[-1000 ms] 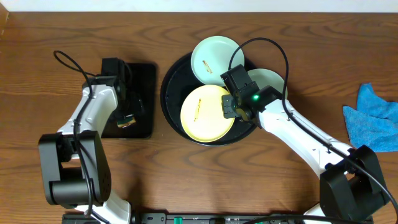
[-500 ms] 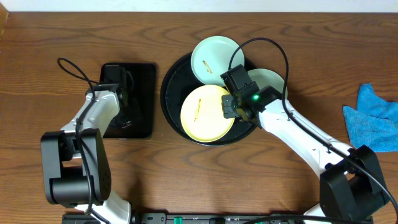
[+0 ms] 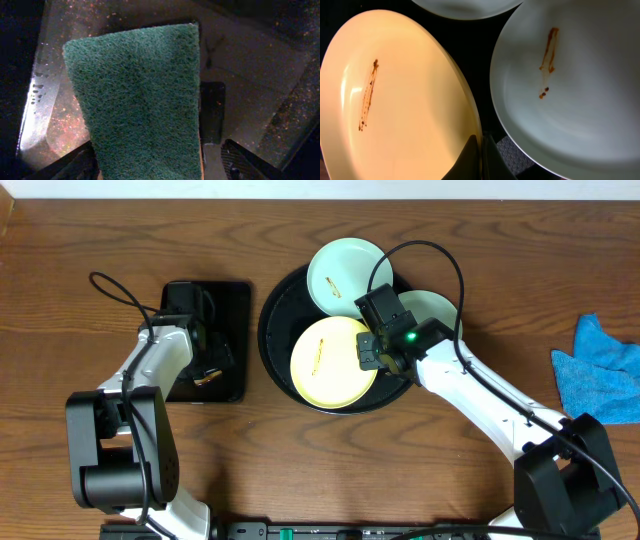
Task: Clean dirty plates on tray and stack at the side
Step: 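Lower the left gripper onto the green sponge and close on it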
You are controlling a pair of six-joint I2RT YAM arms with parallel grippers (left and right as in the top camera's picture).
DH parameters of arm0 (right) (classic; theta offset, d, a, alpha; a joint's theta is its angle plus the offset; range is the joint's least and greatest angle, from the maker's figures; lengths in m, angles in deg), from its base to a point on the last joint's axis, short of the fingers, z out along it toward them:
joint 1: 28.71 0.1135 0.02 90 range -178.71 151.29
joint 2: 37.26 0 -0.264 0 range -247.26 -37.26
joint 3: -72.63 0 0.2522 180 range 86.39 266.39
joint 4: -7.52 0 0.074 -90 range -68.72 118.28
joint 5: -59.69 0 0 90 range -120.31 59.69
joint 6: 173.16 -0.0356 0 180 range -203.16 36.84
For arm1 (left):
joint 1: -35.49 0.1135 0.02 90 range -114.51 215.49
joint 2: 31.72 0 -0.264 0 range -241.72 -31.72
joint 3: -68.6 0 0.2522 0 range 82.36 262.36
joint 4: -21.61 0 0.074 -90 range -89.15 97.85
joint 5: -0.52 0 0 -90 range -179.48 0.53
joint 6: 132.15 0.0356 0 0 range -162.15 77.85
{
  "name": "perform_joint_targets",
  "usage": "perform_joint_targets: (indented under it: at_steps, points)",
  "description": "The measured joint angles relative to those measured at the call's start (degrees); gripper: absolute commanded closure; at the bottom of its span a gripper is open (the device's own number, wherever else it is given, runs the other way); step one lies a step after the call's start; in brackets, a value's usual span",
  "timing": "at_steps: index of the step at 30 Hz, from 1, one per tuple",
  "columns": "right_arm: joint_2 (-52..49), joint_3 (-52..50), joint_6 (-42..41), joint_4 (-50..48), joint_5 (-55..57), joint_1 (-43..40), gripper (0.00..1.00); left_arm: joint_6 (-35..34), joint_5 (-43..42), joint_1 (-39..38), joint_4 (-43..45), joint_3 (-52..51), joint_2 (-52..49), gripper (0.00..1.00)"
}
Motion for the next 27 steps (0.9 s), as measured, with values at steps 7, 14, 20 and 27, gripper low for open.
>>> perform_joint_targets:
  at_steps: [7,14,20,27]
  points:
    - [0.00,0.00,0.00,-0.02,0.00,0.00,0.99,-0.68,-0.02,0.00,1.97,-2.01,-0.04,0.34]
    - [0.00,0.00,0.00,0.00,0.00,0.00,0.99,2.54,0.00,0.00,1.90,-2.32,-0.04,0.64]
    - [0.00,0.00,0.00,-0.02,0.00,0.00,0.99,3.87,0.02,0.00,1.44,-2.32,-0.04,0.92]
    - [0.00,0.00,0.00,0.00,0.00,0.00,0.99,4.13,0.02,0.00,1.88,-2.32,-0.04,0.26]
